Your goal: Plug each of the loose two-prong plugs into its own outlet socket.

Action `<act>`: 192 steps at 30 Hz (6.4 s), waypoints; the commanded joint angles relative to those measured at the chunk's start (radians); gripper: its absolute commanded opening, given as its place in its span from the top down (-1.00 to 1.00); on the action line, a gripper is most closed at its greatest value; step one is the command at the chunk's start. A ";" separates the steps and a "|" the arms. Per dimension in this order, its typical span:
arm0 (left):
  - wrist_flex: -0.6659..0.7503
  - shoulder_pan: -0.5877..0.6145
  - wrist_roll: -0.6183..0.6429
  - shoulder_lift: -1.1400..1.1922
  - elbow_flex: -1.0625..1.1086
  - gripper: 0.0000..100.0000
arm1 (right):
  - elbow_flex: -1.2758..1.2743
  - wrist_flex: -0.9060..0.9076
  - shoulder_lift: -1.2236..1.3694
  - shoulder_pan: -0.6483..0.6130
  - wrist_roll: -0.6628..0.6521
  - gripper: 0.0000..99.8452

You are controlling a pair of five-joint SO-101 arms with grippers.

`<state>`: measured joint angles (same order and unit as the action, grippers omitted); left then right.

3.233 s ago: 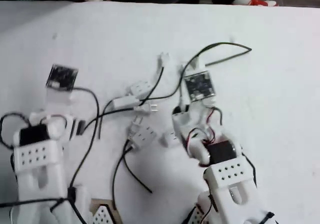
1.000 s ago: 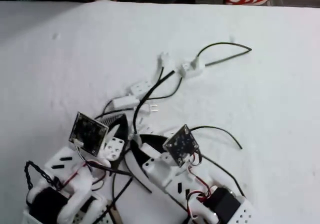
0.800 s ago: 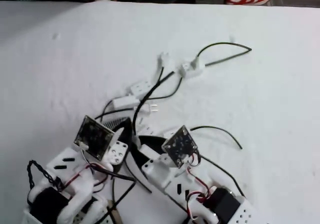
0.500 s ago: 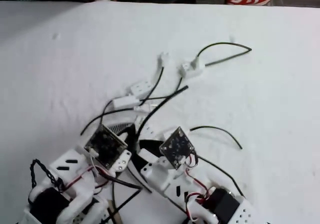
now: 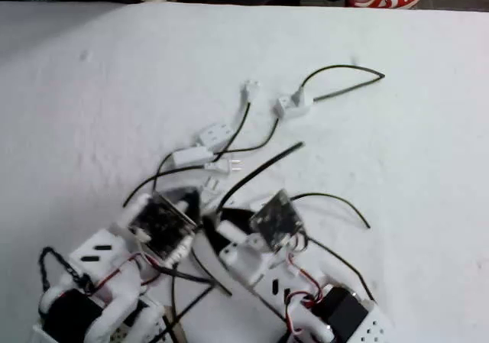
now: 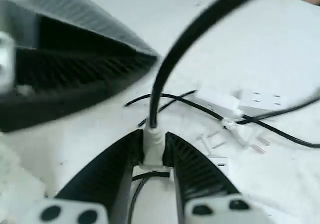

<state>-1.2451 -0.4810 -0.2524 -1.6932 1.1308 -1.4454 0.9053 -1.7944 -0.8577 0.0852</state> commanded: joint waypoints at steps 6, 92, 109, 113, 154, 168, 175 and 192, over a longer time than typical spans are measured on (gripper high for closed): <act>0.006 0.423 -0.052 0.005 0.064 0.96 | 0.017 -0.038 0.077 0.114 -0.069 0.97; 0.190 0.796 -0.299 0.005 0.442 0.95 | 0.089 -0.469 1.150 0.217 -0.269 0.97; 0.190 0.796 -0.301 0.005 0.442 0.95 | 0.161 -0.423 1.148 0.222 -0.269 0.96; 0.190 0.796 -0.301 0.005 0.442 0.95 | 0.215 -0.420 1.148 0.243 -0.269 0.96; 0.190 0.792 -0.301 0.005 0.443 0.95 | 1.478 -0.246 2.063 1.010 -0.269 0.96; 0.190 0.791 -0.301 0.005 0.443 0.95 | 1.536 0.211 1.888 0.969 -0.269 0.49; 0.195 0.791 -0.301 0.005 0.443 0.95 | 1.536 0.576 1.684 0.895 -0.269 0.49; 0.169 0.727 -0.301 0.005 0.402 0.95 | 1.257 0.621 1.584 0.745 -0.264 0.96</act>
<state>-1.0380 0.2984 -0.5470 -1.6809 1.6003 -0.1688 1.5696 -0.1665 -0.1320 -0.1772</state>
